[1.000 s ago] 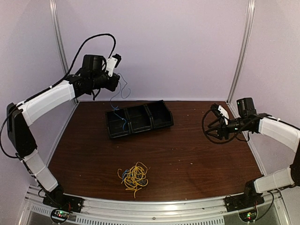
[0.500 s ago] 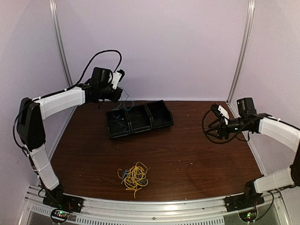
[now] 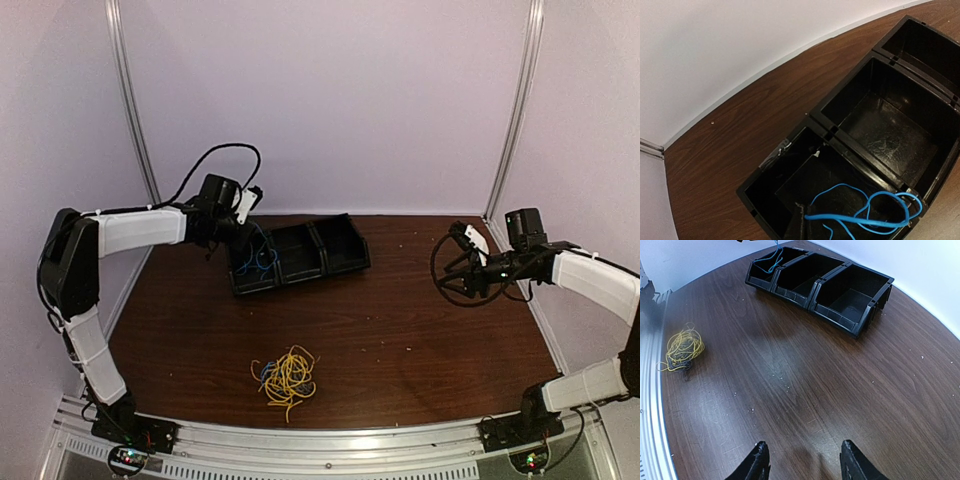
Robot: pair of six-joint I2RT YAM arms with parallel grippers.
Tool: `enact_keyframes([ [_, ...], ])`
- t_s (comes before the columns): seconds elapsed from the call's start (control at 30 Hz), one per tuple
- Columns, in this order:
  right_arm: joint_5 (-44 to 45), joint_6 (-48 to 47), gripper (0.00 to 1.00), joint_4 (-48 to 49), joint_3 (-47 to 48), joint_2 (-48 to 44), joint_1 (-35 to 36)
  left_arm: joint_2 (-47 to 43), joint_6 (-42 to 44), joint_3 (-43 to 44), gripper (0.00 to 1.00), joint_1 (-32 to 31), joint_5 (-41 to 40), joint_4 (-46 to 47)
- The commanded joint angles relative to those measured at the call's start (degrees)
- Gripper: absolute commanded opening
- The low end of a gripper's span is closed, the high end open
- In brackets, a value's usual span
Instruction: Untangle the cables
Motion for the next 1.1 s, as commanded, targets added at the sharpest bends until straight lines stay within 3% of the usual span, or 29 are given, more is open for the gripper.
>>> enact_keyframes([
  [0.0,0.0,-1.2,0.49,-1.0,0.4,0.6,-0.1,0.4,-0.7,-0.2,0.00,1.4,-1.1,1.1],
  [0.37,0.3,-1.3,0.49,-1.2,0.3,0.1,-0.1,6.5,0.2,3.8,0.00,1.5,-3.1,-3.0],
  [0.93,0.4,-1.5,0.50,-1.3,0.4,0.9,-0.2,10.8,-2.0,5.7,0.00,1.5,2.2,-6.2],
  [1.07,0.4,-1.5,0.50,-1.4,0.4,0.8,-0.1,10.2,-2.4,6.7,0.21,1.5,2.7,-7.3],
])
